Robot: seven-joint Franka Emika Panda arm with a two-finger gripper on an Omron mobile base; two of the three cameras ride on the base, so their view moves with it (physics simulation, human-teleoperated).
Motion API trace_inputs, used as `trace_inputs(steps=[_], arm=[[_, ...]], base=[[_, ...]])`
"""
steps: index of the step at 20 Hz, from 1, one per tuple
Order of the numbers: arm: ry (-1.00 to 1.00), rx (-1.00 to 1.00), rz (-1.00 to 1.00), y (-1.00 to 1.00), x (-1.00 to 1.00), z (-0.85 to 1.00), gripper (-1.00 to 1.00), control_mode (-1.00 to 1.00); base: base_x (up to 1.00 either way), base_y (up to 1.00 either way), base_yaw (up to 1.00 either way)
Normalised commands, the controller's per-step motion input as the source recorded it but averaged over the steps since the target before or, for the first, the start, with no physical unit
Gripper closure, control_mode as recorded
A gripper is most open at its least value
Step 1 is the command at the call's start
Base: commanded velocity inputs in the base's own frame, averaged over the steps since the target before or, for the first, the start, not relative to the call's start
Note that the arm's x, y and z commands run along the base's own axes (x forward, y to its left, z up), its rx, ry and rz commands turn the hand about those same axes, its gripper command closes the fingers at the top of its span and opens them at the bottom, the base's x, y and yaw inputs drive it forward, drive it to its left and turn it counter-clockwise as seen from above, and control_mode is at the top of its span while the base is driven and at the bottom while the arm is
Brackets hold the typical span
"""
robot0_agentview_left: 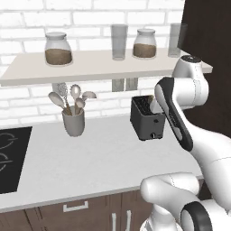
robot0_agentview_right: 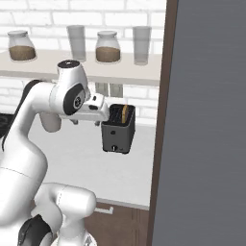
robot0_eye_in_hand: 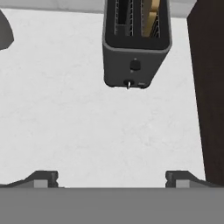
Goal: Start the toaster. Once the lever pops up, take the bread to the plate on the dining counter.
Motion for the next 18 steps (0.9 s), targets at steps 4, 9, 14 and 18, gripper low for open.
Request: trace_inputs(steps=[4, 9, 14, 18], arm=[[0.0, 0.0, 0.0, -0.46, -0.01, -0.23, -1.0, -1.0], [0.0, 0.0, 0.0, -0.24, 0.06, -0.28, 1.0, -1.0], [0.0, 0.0, 0.0, -0.07, 0.11, -0.24, 1.0, -1.0], [0.0, 0.0, 0.0, 0.0, 0.0, -0.21, 1.0, -1.0]], base=[[0.0, 0.0, 0.0], [0.0, 0.0, 0.0], [0.0, 0.0, 0.0], [0.0, 0.0, 0.0]])
